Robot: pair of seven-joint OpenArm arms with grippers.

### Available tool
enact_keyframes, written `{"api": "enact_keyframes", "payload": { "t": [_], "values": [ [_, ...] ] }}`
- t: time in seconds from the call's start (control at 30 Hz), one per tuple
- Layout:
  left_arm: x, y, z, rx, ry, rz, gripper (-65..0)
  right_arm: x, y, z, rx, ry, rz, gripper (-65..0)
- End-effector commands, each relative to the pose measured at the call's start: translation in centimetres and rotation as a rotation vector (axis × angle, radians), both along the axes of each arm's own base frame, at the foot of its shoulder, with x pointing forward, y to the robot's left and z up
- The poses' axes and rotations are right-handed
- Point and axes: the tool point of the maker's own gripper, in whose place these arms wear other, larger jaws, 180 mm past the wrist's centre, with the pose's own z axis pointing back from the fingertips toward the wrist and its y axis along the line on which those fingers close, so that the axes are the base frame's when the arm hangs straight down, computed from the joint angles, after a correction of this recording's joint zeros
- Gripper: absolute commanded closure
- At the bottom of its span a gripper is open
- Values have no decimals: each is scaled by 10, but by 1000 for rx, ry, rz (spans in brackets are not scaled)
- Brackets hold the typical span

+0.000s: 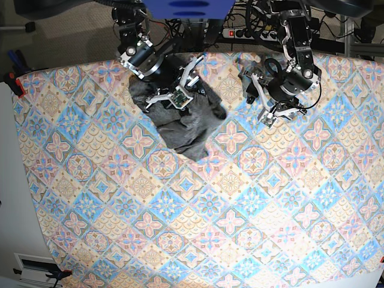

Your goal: Layout the t-shirt on the table in an organized manner, then fold the t-shirt properly

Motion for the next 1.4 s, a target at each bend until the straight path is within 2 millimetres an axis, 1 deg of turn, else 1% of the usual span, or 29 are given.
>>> {"api": "enact_keyframes", "payload": {
  "t": [0.0,0.07,0.13,0.33,0.43,0.5,0.57,0.63,0.73,0.8,0.87,0.9,0.93,1.0,1.07,1.1,1.13,1.2,1.27,1.37],
  "values": [
    [7,-2,8,-11,-36,-2,-368,3,1,12,33,-35,-5,-272],
    [7,-2,8,-11,-36,-2,-368,-7,2,5,32,-5,-3,-330],
    [6,-2,8,-11,-34,-2,-368,-14,3,4,46,5,-5,-352],
    [3,-1,0,-17,-10,2,-368,-6,7,37,190,-135,-24,-350],
    [3,-3,0,-18,-10,-3,-368,-16,7,45,257,-160,-40,-350],
    [3,-11,0,-21,-7,-30,-368,-19,4,49,286,-177,-54,-350],
    [-1,-27,0,-31,-2,-84,-368,-16,-4,48,277,-186,-75,-350],
    [-3,-44,5,-41,-14,-136,-368,-13,-13,44,257,-185,-97,-350],
    [-15,-76,7,-73,-12,-231,-368,-7,-33,36,217,-181,-145,-350],
    [-22,-97,7,-86,-5,-305,-368,-1,-56,32,180,-186,-201,-350],
    [-29,-125,9,-109,-5,-396,-368,2,-71,30,155,-190,-239,-350],
    [-32,-135,7,-117,3,-429,-368,3,-77,29,150,-192,-254,-350],
    [-35,-142,3,-123,17,-454,-368,4,-82,31,161,-193,-273,-350],
    [-40,-150,-5,-127,44,-483,-368,7,-96,33,179,-198,-317,-350],
    [-38,-156,-14,-125,68,-504,-368,10,-112,38,211,-206,-371,-350],
    [-38,-156,-20,-123,89,-508,-368,11,-120,40,224,-210,-395,-350],
    [-34,-156,-24,-119,98,-506,-368,12,-126,42,232,-215,-415,-350],
    [-25,-157,-29,-115,105,-505,-368,13,-137,45,245,-222,-447,-350],
    [-11,-167,-32,-136,109,-493,-368,14,-148,47,250,-230,-478,-350],
    [13,-179,-28,-150,93,-492,-368,14,-155,47,248,-234,-499,-350]
  ]
}}
